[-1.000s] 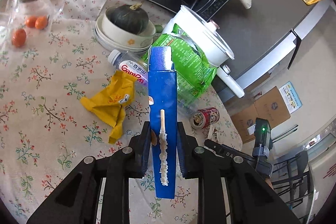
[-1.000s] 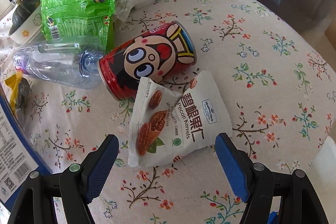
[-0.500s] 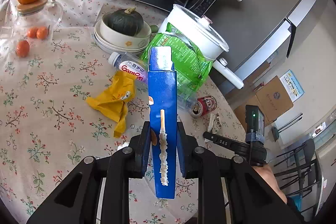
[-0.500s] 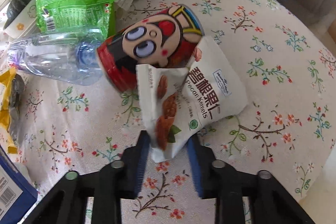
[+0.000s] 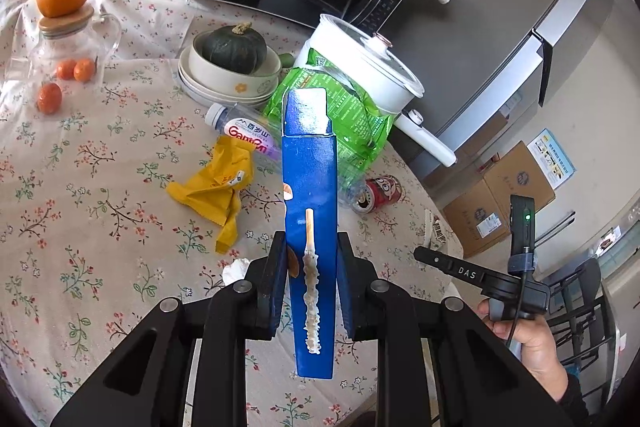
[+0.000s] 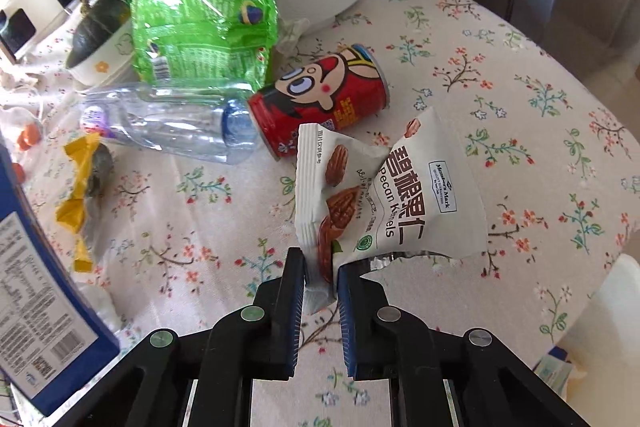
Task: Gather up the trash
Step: 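Carry the blue box with the left tool while the right tool carries the pecan bag over the bin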
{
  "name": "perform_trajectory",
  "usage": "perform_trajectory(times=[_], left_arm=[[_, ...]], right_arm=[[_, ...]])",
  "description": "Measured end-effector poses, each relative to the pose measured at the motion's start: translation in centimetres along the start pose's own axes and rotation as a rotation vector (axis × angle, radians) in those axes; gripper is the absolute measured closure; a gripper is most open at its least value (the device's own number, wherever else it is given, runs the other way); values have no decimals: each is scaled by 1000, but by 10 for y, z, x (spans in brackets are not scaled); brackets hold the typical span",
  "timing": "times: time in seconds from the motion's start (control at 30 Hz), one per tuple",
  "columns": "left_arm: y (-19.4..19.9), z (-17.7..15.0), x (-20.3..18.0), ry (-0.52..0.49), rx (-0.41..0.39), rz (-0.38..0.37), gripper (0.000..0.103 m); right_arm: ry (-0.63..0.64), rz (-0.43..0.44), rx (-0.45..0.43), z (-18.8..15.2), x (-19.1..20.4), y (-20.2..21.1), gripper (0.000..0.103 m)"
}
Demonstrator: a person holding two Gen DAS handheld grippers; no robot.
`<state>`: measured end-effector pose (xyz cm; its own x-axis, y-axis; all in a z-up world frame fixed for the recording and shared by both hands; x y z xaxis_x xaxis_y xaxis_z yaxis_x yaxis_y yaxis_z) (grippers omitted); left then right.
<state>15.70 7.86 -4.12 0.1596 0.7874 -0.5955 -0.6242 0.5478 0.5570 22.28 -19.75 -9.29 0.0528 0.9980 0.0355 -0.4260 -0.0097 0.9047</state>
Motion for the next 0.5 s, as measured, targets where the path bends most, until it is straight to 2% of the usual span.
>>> perform_trajectory(times=[0.23,0.5], left_arm=[[4,-6,-22,-25,3,-47,79],[0,-14,-53,-69,11,-90,79]], right_arm=[[-3,27,-34,-6,-11,38,89],[-44,40,-60,-23,-46,73,89]])
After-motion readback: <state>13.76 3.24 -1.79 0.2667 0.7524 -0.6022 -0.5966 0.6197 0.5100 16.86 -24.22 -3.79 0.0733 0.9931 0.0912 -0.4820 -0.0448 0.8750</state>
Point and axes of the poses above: each gripper's, at about its wrist camera, not at the fingertips, and y roughly against the way its jaws point, x to its left, z to its top, the point moved 3 cm from there along -y, roughly the way its jaws point, and after that the axes turned 9 degrees about -z, right-handed, at the moved point
